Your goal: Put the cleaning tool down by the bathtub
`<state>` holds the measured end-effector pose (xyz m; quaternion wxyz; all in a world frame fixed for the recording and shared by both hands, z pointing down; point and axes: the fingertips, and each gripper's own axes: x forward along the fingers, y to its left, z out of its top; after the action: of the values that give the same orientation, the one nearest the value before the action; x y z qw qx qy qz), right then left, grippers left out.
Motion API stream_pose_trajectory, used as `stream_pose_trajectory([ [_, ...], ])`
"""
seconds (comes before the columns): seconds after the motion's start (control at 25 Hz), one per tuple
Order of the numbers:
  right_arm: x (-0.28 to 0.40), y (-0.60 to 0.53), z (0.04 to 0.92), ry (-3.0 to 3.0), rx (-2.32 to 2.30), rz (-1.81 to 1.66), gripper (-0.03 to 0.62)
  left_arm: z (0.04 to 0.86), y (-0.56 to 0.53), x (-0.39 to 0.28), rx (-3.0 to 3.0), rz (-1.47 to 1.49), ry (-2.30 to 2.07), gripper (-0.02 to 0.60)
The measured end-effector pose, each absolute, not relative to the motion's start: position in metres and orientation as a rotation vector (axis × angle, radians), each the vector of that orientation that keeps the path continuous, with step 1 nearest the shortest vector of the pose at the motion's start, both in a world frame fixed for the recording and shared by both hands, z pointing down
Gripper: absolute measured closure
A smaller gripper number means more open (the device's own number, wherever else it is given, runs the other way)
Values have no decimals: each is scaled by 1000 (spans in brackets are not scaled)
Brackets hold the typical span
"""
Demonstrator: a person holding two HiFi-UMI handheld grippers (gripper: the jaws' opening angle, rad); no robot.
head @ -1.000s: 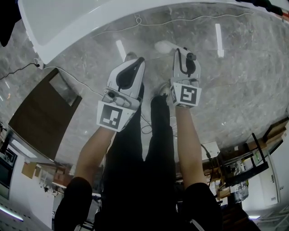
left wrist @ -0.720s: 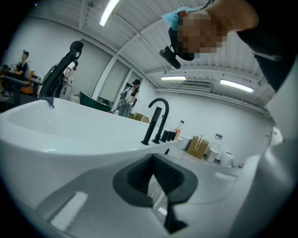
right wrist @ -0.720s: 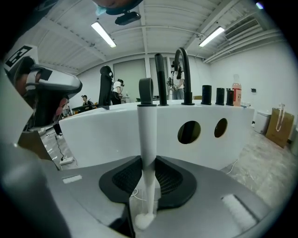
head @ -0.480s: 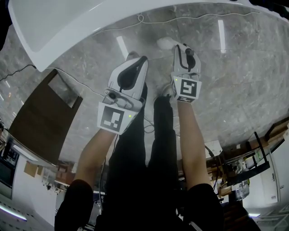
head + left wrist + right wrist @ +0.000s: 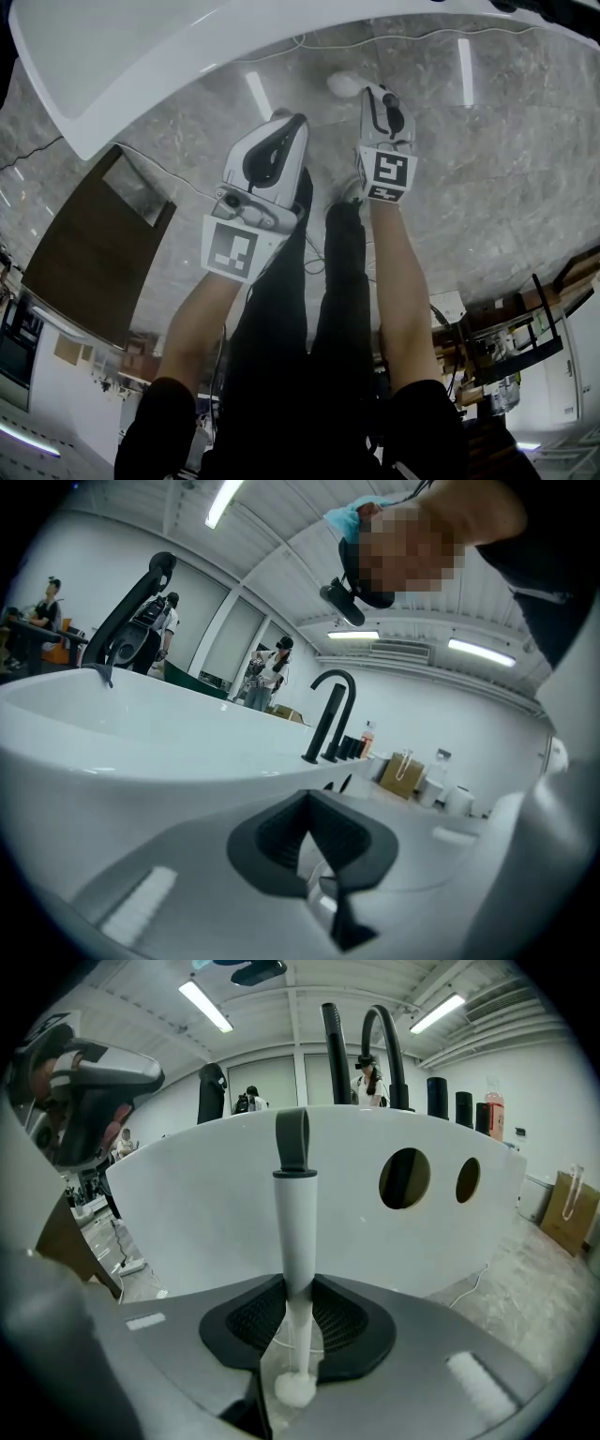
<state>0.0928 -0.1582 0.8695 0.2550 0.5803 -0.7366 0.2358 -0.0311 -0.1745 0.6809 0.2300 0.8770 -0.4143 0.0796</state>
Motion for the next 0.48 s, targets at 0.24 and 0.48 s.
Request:
stream_pose_trajectory([
  [0.24, 88, -162, 895, -1972, 1544, 661, 503, 693, -178, -36, 2391, 225, -1140, 575],
  [0.48, 77, -176, 905, -1974, 1530, 660, 503, 698, -180, -44, 2386, 239, -1136, 575],
])
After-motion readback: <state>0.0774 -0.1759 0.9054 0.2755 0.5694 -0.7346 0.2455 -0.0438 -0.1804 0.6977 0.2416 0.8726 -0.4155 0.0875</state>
